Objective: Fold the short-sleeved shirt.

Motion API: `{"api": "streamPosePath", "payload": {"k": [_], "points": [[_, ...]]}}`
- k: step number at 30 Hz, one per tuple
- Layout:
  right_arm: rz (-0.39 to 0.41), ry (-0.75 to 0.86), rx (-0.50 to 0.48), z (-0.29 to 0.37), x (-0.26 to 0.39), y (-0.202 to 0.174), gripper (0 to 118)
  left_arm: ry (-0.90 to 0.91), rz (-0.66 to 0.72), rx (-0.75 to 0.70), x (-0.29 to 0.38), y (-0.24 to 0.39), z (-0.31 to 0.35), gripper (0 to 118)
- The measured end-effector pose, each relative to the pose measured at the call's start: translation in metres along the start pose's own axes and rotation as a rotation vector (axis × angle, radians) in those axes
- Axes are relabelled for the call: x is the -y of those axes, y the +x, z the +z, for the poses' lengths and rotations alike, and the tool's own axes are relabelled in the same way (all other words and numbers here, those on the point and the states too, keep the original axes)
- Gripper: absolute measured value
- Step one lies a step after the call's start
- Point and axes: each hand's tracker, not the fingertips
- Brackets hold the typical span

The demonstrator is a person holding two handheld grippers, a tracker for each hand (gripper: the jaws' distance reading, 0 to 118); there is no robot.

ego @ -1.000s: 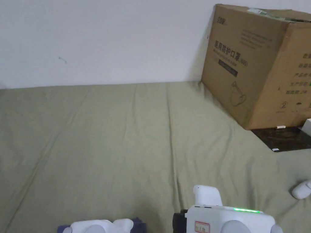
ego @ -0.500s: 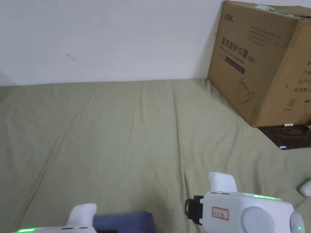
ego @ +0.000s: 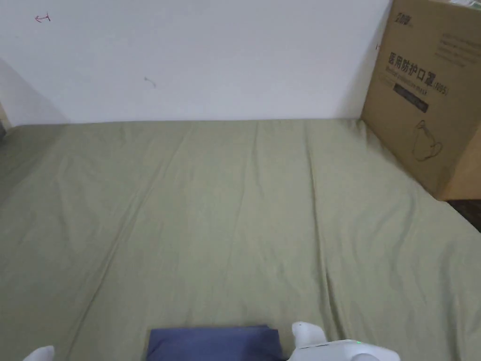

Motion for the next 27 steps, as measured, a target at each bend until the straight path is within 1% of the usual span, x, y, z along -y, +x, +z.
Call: {"api": "streamPosePath", "payload": {"k": [1,2,3,4,7,8,9,10,12,15,19,20,22,24,26,27], "points": [[-0.026,0.003,-0.017,0.002,-0.001,0.007,0,-0.007,0.023,0.029,-0.002,-0.004,-0.002,2],[-0.035,0.002,-0.005,0.004,-0.001,0.014,0,-0.014,0.055,0.072,-0.004,-0.01,-0.004,3],[-0.03,-0.001,0.02,0.005,-0.002,0.017,0,-0.016,0.082,0.106,-0.006,-0.014,-0.006,6],[-0.026,-0.004,0.04,0.005,-0.002,0.021,0,-0.018,0.102,0.137,-0.008,-0.017,-0.009,12],[-0.023,-0.018,0.03,0.005,-0.002,0.024,0,-0.024,0.102,0.141,-0.015,-0.022,-0.017,62],[-0.017,-0.021,0.033,0.004,-0.003,0.023,0,-0.03,0.096,0.141,-0.017,-0.023,-0.021,86],[-0.008,-0.026,0.041,0.002,-0.004,0.022,0,-0.044,0.088,0.141,-0.018,-0.024,-0.025,103],[0.005,-0.034,0.052,0.001,-0.004,0.019,0,-0.065,0.08,0.153,-0.021,-0.027,-0.031,117],[0.019,-0.042,0.064,-0.001,-0.006,0.017,0,-0.093,0.084,0.17,-0.023,-0.036,-0.038,118],[0.025,-0.046,0.055,-0.001,-0.007,0.022,0,-0.154,0.126,0.244,-0.029,-0.047,-0.055,118],[-0.023,-0.052,0.008,-0.003,-0.007,0.037,0,-0.267,0.165,0.348,-0.023,-0.054,-0.081,118],[-0.03,-0.053,0.006,-0.004,-0.007,0.039,0,-0.279,0.153,0.397,-0.023,-0.052,-0.085,118],[-0.025,-0.056,0.008,-0.005,-0.007,0.038,0,-0.297,0.146,0.439,-0.03,-0.059,-0.1,118],[-0.016,-0.059,0.013,-0.006,-0.007,0.038,0,-0.302,0.179,0.484,-0.028,-0.06,-0.112,118],[-0.042,-0.063,0.009,-0.007,-0.008,0.04,0,-0.329,0.205,0.553,-0.026,-0.055,-0.126,118],[-0.052,-0.064,0.005,-0.007,-0.008,0.041,0,-0.343,0.197,0.56,-0.024,-0.052,-0.132,118]]}}
